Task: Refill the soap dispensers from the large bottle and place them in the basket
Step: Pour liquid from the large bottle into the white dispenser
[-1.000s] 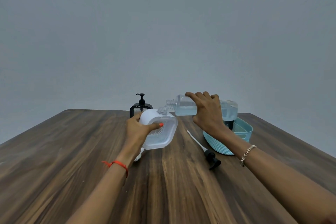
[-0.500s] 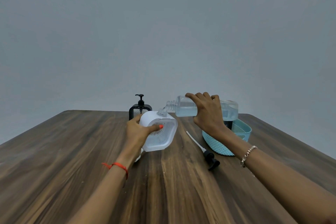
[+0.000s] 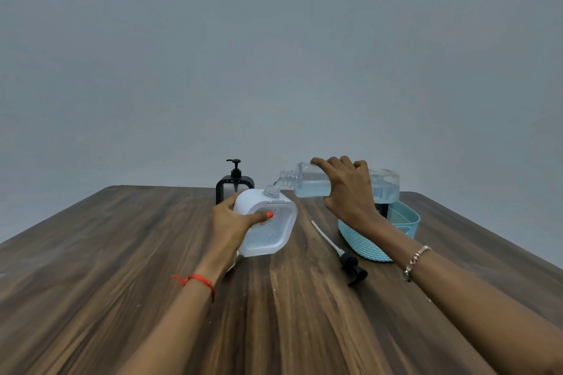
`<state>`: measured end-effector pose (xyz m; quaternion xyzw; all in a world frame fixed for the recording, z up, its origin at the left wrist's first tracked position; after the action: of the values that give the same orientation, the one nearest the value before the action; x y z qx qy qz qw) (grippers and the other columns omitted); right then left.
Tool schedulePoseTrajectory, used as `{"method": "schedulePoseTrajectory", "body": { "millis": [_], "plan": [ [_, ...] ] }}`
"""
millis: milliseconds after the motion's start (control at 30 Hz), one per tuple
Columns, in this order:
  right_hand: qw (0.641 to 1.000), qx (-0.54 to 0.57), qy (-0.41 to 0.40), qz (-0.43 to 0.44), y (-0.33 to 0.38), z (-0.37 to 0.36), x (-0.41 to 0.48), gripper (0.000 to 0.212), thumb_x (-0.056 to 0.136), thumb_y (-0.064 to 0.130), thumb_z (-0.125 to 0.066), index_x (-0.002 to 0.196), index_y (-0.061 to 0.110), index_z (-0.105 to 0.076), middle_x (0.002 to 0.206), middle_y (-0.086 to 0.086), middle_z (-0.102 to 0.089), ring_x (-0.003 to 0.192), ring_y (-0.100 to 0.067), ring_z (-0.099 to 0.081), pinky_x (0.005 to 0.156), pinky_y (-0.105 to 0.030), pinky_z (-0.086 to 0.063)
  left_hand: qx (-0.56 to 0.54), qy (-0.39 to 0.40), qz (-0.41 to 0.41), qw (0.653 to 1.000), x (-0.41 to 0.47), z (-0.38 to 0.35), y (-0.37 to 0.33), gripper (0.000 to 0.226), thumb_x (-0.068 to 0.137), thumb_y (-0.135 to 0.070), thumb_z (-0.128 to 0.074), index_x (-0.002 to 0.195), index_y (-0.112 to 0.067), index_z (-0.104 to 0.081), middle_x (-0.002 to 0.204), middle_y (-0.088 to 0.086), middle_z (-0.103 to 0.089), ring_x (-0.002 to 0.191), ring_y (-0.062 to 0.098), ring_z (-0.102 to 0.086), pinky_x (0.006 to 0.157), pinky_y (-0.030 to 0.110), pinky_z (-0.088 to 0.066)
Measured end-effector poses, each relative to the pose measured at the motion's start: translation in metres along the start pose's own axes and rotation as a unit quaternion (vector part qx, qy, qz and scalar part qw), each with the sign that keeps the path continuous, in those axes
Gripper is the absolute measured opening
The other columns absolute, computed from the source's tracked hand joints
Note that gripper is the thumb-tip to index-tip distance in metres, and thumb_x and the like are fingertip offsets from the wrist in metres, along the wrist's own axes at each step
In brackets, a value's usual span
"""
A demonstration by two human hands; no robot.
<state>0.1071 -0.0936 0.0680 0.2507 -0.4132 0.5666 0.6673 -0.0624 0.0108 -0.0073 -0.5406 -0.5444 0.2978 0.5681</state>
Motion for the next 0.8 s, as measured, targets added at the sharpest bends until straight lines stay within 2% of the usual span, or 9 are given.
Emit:
{"method": "schedulePoseTrajectory", "body": {
  "millis": [567,733,800],
  "plan": [
    [1.0,0.011,-0.014,0.006,-0.001,0.0002,-0.0014,0.06,0.052,-0.004,-0.065,0.11,0.011,-0.063,0.081,-0.009,-0.065,0.072,-0.031,-0.057,0.07,-0.042,-0.038,0.0,0.001,0.013,1.0,-0.0025,0.0002,0.0034,0.042,0.053,0.0,-0.087,0.076,-0.027,-0.064,0.073,-0.004,-0.067,0.051,0.001,-0.065,0.041,0.015,-0.048],
    [1.0,0.012,-0.008,0.009,-0.0011,0.0003,-0.0021,0.058,0.055,-0.002,-0.065,0.111,0.011,-0.062,0.082,-0.009,-0.065,0.074,-0.031,-0.057,0.071,-0.042,-0.037,0.002,0.006,0.019,1.0,-0.0026,-0.0007,0.0047,0.047,0.054,-0.001,-0.087,0.092,-0.017,-0.065,0.079,-0.003,-0.067,0.067,0.013,-0.066,0.045,0.018,-0.051],
    [1.0,0.008,-0.009,0.008,-0.0015,0.0004,-0.0025,0.058,0.055,-0.002,-0.066,0.111,0.011,-0.062,0.083,-0.009,-0.065,0.074,-0.031,-0.057,0.071,-0.043,-0.038,0.002,0.006,0.019,1.0,-0.003,-0.001,0.0049,0.047,0.055,-0.001,-0.087,0.092,-0.018,-0.064,0.079,-0.003,-0.067,0.069,0.014,-0.066,0.045,0.018,-0.051]
  ]
}}
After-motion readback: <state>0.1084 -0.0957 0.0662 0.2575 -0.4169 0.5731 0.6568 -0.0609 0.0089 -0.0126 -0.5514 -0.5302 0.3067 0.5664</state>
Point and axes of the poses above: each hand's wrist, its own x-axis towards the middle knuckle, its own z-axis out of the back of the hand, y = z × x, the point moved 4 cm from there along x, towards the middle knuckle
